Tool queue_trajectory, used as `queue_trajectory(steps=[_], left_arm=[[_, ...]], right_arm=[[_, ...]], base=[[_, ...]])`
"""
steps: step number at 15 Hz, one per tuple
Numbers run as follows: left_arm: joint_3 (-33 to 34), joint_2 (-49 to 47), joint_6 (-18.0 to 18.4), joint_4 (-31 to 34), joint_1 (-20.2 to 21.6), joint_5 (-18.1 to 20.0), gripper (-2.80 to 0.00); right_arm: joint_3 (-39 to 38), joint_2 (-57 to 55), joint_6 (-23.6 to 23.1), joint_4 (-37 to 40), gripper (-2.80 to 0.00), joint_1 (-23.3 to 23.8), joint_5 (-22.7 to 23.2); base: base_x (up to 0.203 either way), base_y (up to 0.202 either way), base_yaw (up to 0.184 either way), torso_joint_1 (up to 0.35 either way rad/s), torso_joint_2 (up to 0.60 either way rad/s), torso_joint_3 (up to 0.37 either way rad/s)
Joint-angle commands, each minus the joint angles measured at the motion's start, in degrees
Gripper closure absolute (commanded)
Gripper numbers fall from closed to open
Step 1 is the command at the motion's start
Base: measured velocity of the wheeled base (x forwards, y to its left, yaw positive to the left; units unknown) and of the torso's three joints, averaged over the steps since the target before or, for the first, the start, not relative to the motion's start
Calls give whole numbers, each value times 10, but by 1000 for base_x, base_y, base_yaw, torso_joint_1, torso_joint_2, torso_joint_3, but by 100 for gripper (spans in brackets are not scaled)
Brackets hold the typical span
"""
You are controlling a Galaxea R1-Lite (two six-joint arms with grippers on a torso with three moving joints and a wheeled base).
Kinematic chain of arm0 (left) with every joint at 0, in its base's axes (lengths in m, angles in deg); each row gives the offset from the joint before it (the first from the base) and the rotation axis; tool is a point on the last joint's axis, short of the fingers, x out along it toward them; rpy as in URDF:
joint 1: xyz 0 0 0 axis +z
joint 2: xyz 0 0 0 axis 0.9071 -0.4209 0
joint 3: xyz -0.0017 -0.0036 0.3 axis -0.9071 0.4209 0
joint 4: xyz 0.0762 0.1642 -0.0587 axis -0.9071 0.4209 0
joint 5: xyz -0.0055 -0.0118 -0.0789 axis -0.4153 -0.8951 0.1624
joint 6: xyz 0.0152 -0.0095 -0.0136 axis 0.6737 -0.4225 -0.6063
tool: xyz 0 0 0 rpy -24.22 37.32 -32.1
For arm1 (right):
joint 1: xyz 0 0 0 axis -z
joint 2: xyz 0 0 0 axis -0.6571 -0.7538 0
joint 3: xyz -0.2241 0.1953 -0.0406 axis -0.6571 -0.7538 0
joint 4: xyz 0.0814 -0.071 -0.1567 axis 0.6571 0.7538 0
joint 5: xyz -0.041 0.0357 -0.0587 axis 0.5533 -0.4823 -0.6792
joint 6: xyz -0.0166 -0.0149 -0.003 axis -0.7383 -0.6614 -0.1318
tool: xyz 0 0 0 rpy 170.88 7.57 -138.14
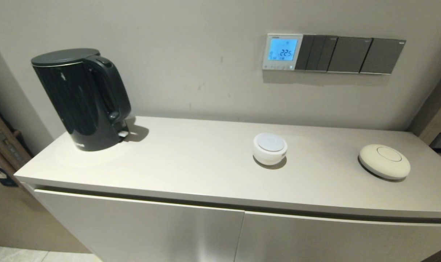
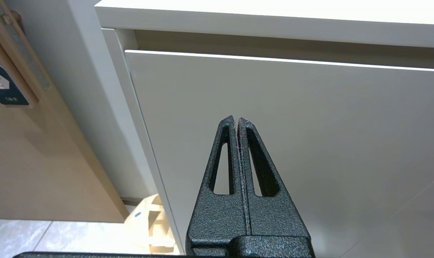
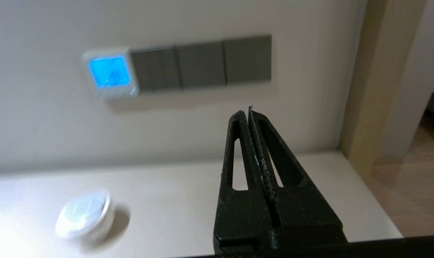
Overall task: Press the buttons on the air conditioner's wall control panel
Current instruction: Turn off the central air conditioner
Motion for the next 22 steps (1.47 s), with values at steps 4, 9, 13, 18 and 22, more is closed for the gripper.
queue_trajectory(steps=[4,9,13,18,22], left_arm=[[0,0,0,0,0,0,0],[0,0,0,0,0,0,0],[0,0,0,0,0,0,0],[0,0,0,0,0,-1,0],[0,0,0,0,1,-1,0]], right_arm=[[104,-321,3,-178,0,-148,-218],[217,-486,3,-268,0,-250,-338],[295,-574,1,-293,0,-260,-342],[317,-630,-3,-343,0,-263,-326],[314,-649,-5,-361,0,-281,-327]], base=[[0,0,0,0,0,0],[0,0,0,0,0,0],[0,0,0,0,0,0],[0,0,0,0,0,0],[0,0,0,0,0,0]])
